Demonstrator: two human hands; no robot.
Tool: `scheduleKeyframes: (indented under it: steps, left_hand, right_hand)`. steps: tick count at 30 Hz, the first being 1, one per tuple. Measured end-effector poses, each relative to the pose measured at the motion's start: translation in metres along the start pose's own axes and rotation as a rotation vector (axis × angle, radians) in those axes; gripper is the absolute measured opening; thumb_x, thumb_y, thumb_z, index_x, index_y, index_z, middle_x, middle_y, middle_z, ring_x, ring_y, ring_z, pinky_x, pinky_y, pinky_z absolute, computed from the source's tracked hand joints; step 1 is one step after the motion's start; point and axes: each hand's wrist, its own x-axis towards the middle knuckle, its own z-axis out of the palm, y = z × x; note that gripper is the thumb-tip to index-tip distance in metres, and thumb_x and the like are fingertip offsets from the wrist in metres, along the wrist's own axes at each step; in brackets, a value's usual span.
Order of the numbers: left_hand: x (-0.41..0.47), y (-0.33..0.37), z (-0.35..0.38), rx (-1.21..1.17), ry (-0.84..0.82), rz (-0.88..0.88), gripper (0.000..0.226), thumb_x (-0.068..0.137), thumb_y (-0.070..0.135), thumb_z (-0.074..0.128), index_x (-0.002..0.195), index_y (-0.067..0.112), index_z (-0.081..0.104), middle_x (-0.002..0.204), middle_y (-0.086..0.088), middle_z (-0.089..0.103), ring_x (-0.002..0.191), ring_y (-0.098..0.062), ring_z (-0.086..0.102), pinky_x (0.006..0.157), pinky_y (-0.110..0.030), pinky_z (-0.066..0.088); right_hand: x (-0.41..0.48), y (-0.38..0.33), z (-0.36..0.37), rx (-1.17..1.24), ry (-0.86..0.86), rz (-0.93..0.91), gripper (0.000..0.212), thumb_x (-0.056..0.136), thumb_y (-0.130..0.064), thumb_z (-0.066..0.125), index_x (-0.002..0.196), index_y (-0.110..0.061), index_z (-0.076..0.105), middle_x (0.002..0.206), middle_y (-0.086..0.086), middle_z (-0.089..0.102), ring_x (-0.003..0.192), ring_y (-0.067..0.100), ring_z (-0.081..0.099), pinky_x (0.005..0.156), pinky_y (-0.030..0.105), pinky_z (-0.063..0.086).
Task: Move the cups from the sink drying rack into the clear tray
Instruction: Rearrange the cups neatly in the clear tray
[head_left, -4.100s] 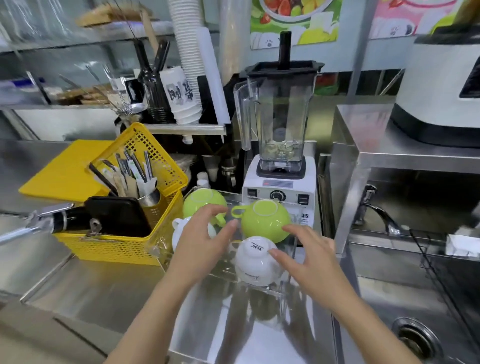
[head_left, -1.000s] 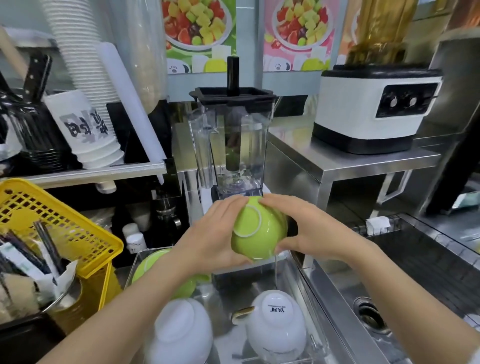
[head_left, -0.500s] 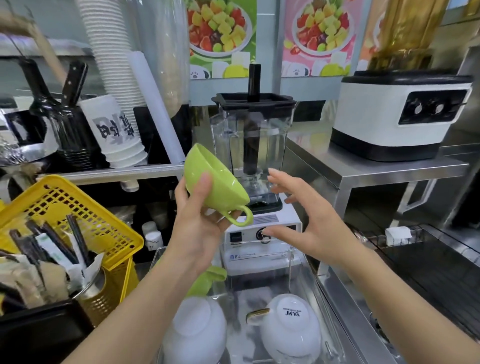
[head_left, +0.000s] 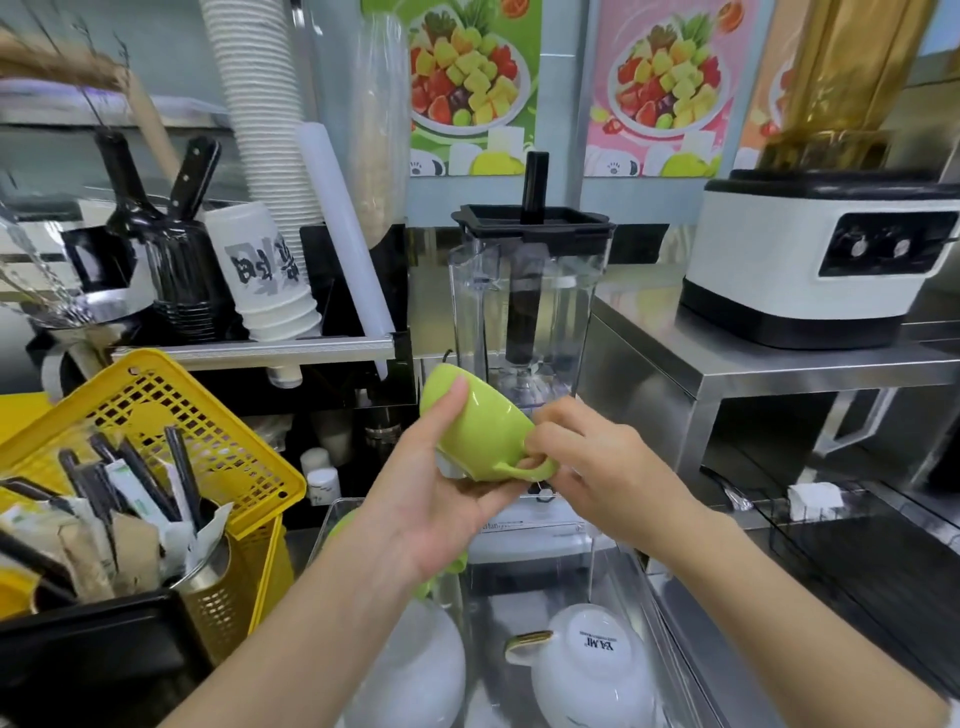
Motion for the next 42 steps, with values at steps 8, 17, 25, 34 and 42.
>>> scheduleKeyframes:
  steps: [8,17,25,34,42]
  left_hand:
    - [-0.007,0.01,-0.022,1.026,-0.016,0.411,0.109,0.044,0.043,0.087,0.129,0.055,0.019,0.146,0.005,0.029,0.131,-0.017,0.04,0.11,-0.041,0.034]
    - [0.011,0.003,-0.02,1.571,-0.179,0.934,0.116,0.051,0.037,0.088,0.141,0.027,0.015,0.147,0.003,0.02,0.139,-0.011,0.018,0.114,-0.027,0.018]
    - [0.029,-0.023,-0.028,1.754,-0.094,0.62,0.099,0.05,0.053,0.081,0.13,0.023,0.033,0.124,0.004,0.043,0.115,-0.013,0.043,0.091,-0.021,0.033]
    - [0.037,-0.052,-0.022,1.957,-0.097,0.311,0.11,0.052,0.06,0.076,0.136,0.013,0.024,0.133,-0.007,0.04,0.124,-0.028,0.041,0.099,-0.041,0.04]
    - [0.038,-0.055,-0.022,1.985,-0.106,0.173,0.092,0.05,0.054,0.082,0.116,0.013,0.034,0.123,-0.008,0.043,0.115,-0.03,0.046,0.089,-0.04,0.044]
  right_hand:
    - [0.009,-0.01,-0.024,0.951,0.279,0.544,0.046,0.067,0.017,0.067,0.055,-0.025,0.053,0.073,0.014,0.056,0.062,0.021,0.068,0.05,0.034,0.058]
    - [-0.014,-0.001,-0.018,1.449,0.224,0.829,0.044,0.041,-0.019,0.09,0.06,-0.013,0.05,0.066,0.009,0.055,0.051,0.02,0.062,0.044,0.033,0.057]
    - [-0.046,0.013,-0.01,0.633,-0.034,0.934,0.019,0.071,-0.011,0.076,0.08,-0.006,0.06,0.082,0.014,0.069,0.077,0.027,0.062,0.078,0.04,0.05]
    - [-0.073,0.03,-0.007,0.318,-0.236,0.889,0.005,0.077,-0.018,0.072,0.074,-0.02,0.069,0.072,0.005,0.069,0.059,0.003,0.051,0.059,0.015,0.039]
    - [-0.085,0.033,0.004,0.277,-0.343,0.882,0.006,0.076,-0.025,0.072,0.076,-0.02,0.071,0.076,0.012,0.066,0.059,0.006,0.045,0.059,0.017,0.036]
